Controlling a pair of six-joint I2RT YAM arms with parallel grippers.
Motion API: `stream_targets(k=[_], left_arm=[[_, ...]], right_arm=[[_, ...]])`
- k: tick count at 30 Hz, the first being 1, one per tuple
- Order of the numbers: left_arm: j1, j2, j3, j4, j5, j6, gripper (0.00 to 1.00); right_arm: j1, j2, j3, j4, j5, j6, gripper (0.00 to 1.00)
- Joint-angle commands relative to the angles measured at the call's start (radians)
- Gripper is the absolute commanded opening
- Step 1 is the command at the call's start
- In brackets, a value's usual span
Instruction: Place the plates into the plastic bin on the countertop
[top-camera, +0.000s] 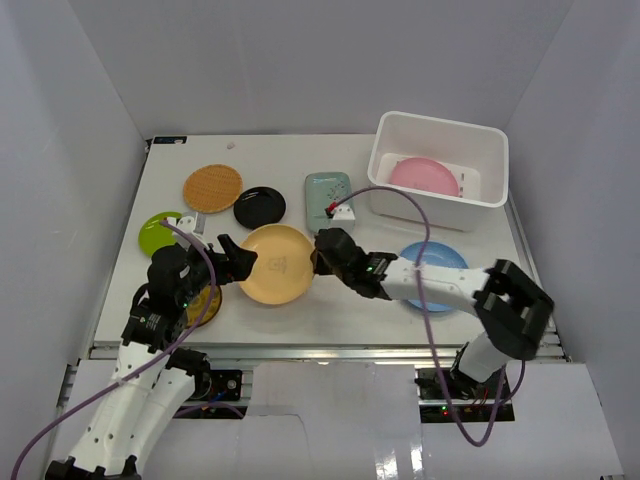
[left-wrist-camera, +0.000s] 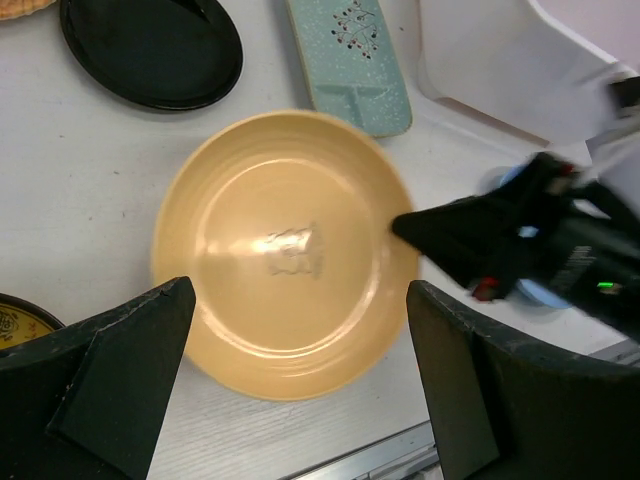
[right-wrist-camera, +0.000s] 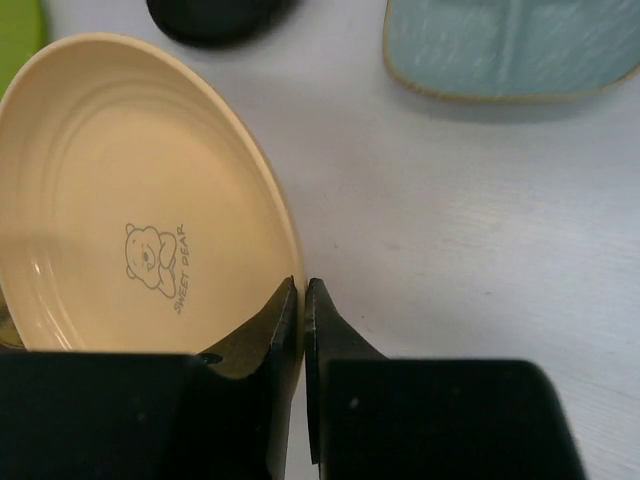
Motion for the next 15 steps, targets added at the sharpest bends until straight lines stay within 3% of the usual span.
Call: stream_targets(k=[1,7,10,15], left_arm=[[0.005,-0.019,0.023,-0.001,0.013,0.003,0.98],[0.005,-0.027,0.014,0.008,0.046,0.0,0.98],[0.005,-0.017,0.009,0.019,0.082,0.0,0.98],[-0.006,-0.006,0.006,0.022,0.102,0.0,0.98]], right_arm=[[-0.068,-0.257,-0.018,-0.011,0.133,-0.13,0.08],[-0.47,-0.465,0.103,-0.081,0.066,-0.274,0.08],[-0.645,-0.411,0.247,-0.153,0.084,-0.347,0.08],[-0.904,-0.218,0.398,-0.227,-0.003,-0.332,0.08]])
